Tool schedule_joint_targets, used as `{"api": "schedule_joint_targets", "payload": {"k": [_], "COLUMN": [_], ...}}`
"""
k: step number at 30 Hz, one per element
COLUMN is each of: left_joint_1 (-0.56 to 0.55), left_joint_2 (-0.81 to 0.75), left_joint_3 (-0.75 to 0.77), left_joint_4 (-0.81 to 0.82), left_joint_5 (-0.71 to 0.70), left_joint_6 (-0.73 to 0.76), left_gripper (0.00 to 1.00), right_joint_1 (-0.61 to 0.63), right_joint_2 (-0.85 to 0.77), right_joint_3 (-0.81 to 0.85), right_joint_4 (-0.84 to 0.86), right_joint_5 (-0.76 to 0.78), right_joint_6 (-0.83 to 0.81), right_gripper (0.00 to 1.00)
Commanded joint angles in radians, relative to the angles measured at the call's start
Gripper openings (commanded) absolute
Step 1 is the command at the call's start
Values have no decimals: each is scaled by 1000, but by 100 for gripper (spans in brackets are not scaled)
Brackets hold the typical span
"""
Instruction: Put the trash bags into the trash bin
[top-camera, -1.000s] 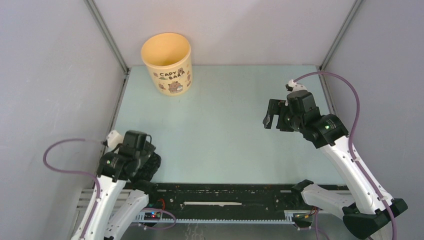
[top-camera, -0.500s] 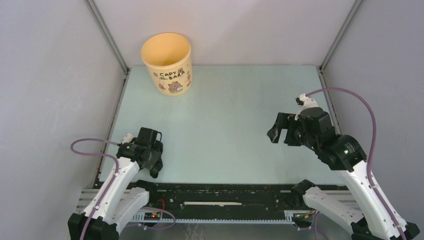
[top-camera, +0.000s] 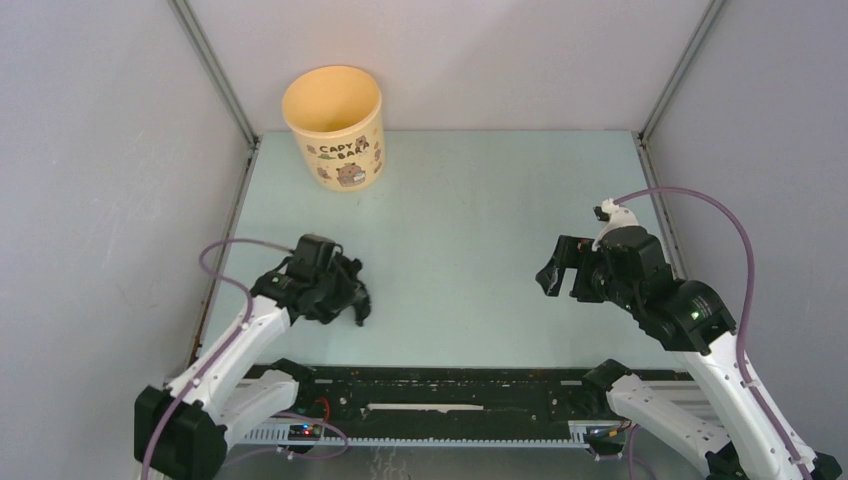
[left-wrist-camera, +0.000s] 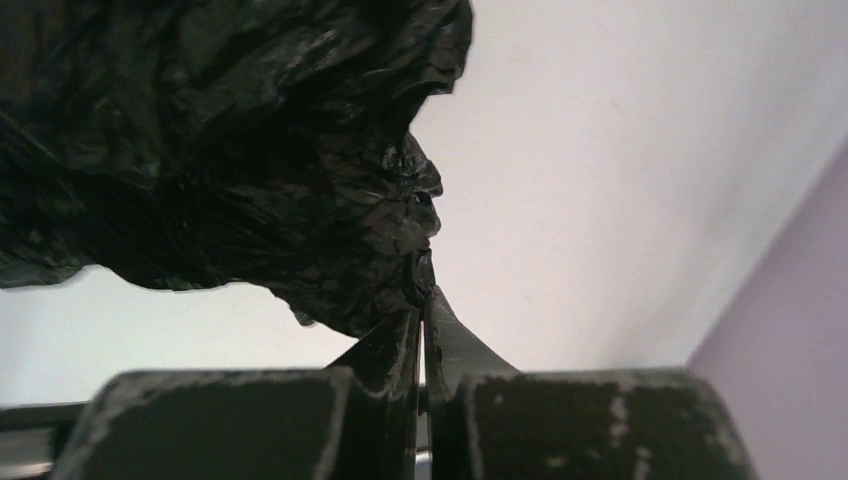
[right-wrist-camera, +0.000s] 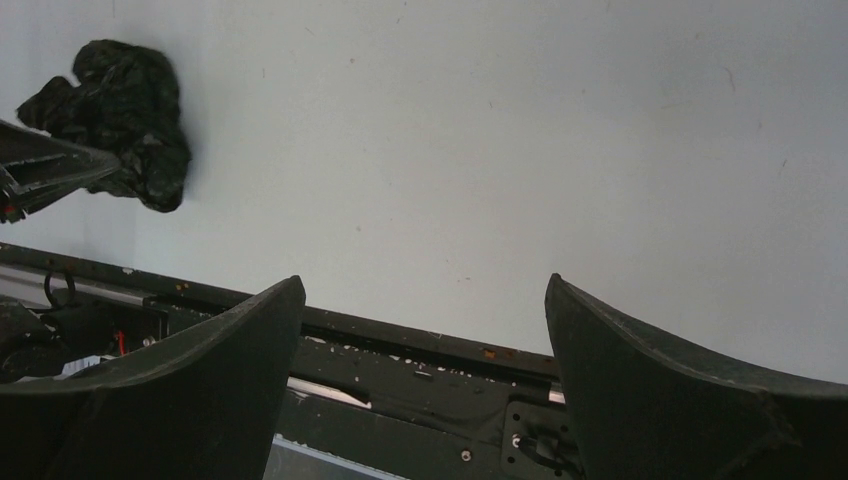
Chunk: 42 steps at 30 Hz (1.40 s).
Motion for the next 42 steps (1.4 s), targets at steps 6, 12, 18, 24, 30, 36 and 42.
{"api": "schedule_joint_targets", "payload": {"k": [6, 12, 18, 24, 30, 36, 42], "left_joint_1": [-272, -276, -272, -270, -271, -270, -270], "left_joint_2": [359, 527, 547, 592, 574, 583, 569], "left_joint_3": [405, 633, 539, 434, 330, 309, 307], "left_joint_4": [218, -5, -52, -39, -28, -39, -65], "left_joint_5": [270, 374, 386, 351, 312, 332, 328], "left_joint_6": [196, 399, 427, 421, 445, 476, 509], "left_gripper": [2, 0, 0, 0, 0, 0, 1], "right_joint_1": [-13, -111, -239, -269, -250, -235, -196], "right_joint_2": [131, 247, 324, 353, 492, 672, 848], "right_joint_3": [-18, -17, -104, -231, -241, -229, -181], "right_joint_4": [93, 192, 271, 407, 504, 624, 665], "right_joint_5": [-56, -249, -570, -705, -780, -799, -812], "right_joint_6": [-71, -115, -93, -52, -45, -20, -40], "right_gripper": [100, 100, 89, 82, 67, 59, 60]}}
